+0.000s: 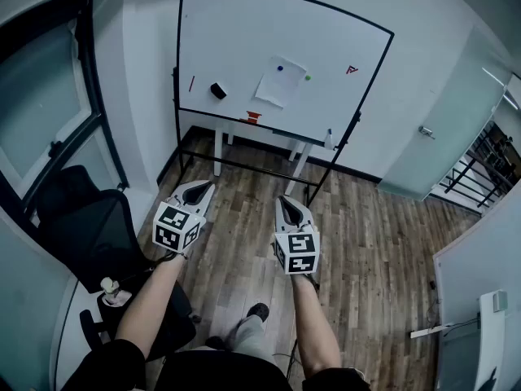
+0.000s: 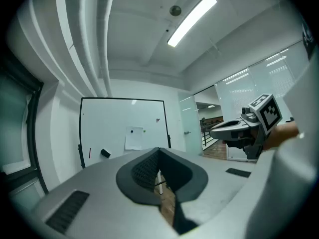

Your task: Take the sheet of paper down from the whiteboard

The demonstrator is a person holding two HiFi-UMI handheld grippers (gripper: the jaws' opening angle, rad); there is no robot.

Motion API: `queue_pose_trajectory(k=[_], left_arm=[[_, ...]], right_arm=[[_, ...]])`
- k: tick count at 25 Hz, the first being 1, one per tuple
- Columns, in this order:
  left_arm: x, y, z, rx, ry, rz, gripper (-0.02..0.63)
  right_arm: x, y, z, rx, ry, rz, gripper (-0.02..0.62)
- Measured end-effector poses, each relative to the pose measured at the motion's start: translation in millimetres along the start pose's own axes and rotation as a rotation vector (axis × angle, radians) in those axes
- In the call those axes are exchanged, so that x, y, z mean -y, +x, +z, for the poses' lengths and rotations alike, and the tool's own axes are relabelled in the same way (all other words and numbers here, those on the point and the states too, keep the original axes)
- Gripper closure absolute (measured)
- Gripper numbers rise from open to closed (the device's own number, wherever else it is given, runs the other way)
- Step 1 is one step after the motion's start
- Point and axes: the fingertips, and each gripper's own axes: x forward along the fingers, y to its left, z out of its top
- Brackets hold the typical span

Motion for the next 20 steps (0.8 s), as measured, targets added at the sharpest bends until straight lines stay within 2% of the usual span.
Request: queue_pose_trajectory(k=[11, 16, 20], left_arm=[[12.1, 45.6, 5.6, -0.013, -0.018, 0.009, 0.586], [21.2, 83.2, 16.0, -0.014, 0.005, 0.013, 0.586], [22.5, 127.4, 22.5, -0.014, -0.016, 0.02, 0.586]], right_arm=[[29.1, 28.2, -12.2, -0.012, 0.043, 0.004, 0.572], [72.0, 53.4, -13.4, 0.0, 0.048, -0.011, 0.572], [106.6, 82.5, -12.0, 0.013, 0.05, -0.004, 0.571]])
